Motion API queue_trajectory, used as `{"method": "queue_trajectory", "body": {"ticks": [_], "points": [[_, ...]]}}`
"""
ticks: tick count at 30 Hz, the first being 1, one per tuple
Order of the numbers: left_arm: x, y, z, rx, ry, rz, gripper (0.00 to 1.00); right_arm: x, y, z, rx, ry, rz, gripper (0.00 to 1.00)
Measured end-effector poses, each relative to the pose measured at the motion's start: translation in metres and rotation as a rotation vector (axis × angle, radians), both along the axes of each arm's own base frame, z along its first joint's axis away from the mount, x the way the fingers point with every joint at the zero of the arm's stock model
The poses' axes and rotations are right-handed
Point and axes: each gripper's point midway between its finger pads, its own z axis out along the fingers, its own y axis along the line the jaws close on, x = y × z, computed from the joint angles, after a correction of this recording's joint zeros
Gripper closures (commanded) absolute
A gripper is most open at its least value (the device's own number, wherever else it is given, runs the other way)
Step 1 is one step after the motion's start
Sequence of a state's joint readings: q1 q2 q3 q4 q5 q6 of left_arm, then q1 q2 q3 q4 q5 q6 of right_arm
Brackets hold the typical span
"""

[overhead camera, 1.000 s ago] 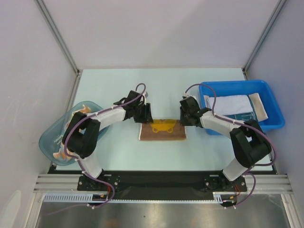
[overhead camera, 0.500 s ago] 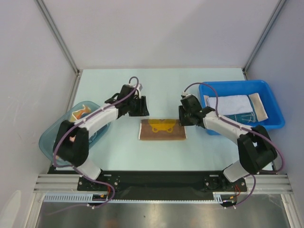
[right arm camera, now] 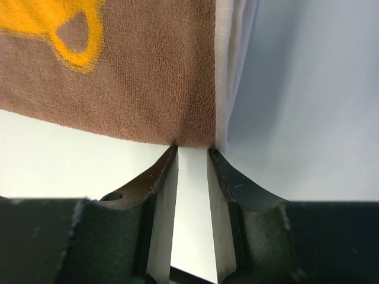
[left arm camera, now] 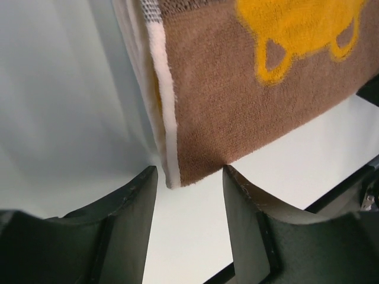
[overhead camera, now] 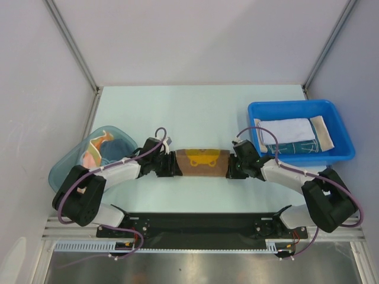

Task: Fold and stack the towels
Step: Fold the towel, then neatly place the folded towel into the bin

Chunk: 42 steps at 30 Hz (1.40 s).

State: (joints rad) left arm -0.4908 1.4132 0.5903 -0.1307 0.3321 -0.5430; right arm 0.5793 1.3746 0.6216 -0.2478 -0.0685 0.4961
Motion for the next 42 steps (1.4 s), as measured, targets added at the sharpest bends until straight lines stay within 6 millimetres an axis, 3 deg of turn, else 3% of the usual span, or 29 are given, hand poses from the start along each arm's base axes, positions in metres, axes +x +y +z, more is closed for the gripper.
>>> {"method": "queue_trajectory", "body": {"ticks": [7, 11, 16, 22, 24, 29, 30, 36, 42], "points": [[0.013, 0.012, 0.009, 0.046, -0.055, 0.089, 0.42, 0.001, 0.003, 0.019, 0.027, -0.06, -0.006, 0.65], [0.029, 0.016, 0.028, 0.078, -0.105, 0.13, 0.41, 0.007, 0.004, 0.045, 0.045, -0.12, -0.027, 0.48], [0.056, 0.012, 0.042, 0.08, -0.144, 0.155, 0.41, 0.029, 0.001, 0.064, 0.032, -0.173, -0.079, 0.43], [0.062, 0.02, 0.0, 0.138, -0.031, 0.157, 0.52, 0.043, -0.001, 0.061, 0.005, -0.158, -0.106, 0.41], [0.062, 0.018, -0.003, 0.129, -0.016, 0.151, 0.59, 0.044, 0.0, 0.062, 0.004, -0.159, -0.106, 0.41], [0.061, 0.014, -0.009, 0.115, 0.01, 0.138, 0.92, 0.044, -0.001, 0.062, -0.001, -0.16, -0.097, 0.38], [0.06, 0.013, -0.009, 0.115, 0.012, 0.136, 0.95, 0.044, -0.001, 0.062, -0.003, -0.161, -0.095, 0.38], [0.059, 0.02, -0.009, 0.135, 0.013, 0.158, 0.96, 0.043, 0.001, 0.055, -0.009, -0.141, -0.075, 0.31], [0.046, 0.044, -0.009, 0.184, 0.017, 0.21, 0.95, 0.044, 0.01, 0.027, -0.02, -0.069, -0.049, 0.3]]}}
